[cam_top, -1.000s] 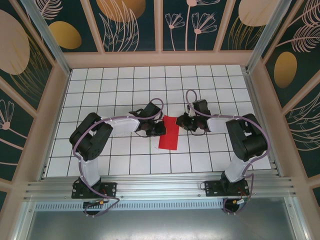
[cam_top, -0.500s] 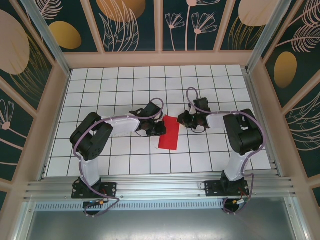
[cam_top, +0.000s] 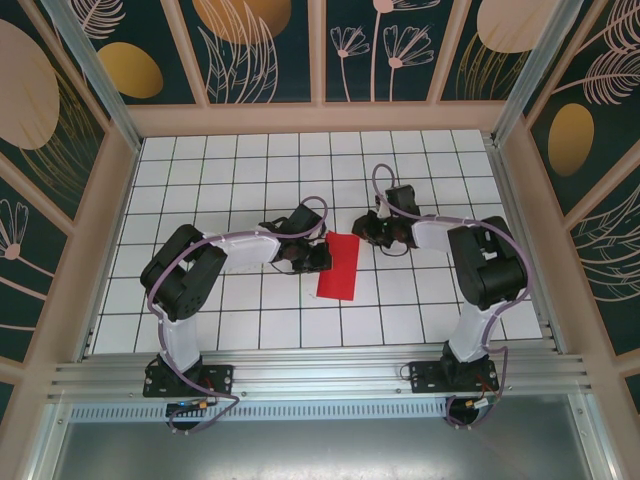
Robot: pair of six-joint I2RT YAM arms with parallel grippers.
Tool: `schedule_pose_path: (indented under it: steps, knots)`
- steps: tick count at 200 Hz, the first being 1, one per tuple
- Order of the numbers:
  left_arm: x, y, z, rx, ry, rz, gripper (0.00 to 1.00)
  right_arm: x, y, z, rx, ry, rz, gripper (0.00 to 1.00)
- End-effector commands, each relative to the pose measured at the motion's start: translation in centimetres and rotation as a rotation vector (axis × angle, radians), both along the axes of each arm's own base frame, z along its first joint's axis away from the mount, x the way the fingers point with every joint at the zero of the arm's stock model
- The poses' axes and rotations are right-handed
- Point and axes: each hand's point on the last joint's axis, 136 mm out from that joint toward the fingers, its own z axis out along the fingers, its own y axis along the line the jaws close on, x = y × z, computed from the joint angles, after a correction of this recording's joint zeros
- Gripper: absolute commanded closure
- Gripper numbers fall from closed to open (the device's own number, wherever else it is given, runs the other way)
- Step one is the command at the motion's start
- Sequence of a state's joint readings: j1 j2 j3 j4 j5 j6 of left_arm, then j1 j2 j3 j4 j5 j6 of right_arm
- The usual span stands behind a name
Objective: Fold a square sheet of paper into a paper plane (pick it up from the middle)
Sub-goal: Fold the square sheet of paper in half at the center of the table.
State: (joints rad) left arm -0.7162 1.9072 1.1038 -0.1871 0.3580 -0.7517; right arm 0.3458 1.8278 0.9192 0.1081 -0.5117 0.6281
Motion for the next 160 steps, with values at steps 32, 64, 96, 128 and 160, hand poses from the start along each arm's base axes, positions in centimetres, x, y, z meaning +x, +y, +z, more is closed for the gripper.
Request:
schedule_pose_path:
  steps: [32,64,96,128,160]
  knots:
    - [0.2,0.0,0.1,0.015,-0.009,-0.012,0.91,-0.2,-1.4,-3.9,-0.078,0.074,-0.038,0.8]
    - [0.2,0.0,0.4,0.005,-0.015,-0.007,0.91,0.1,-1.0,-2.9,-0.062,0.047,-0.024,0.8]
    - [0.2,0.0,0.6,0.001,-0.02,-0.004,0.91,0.7,-0.8,-1.9,-0.068,0.022,-0.006,0.79]
    - [0.3,0.0,1.1,-0.027,-0.028,0.031,0.91,0.9,-0.9,2.0,-0.07,-0.098,-0.001,0.76]
    - [0.5,-0.3,2.5,-0.071,-0.041,0.065,0.92,-0.8,-2.9,6.6,-0.13,-0.255,-0.024,0.63]
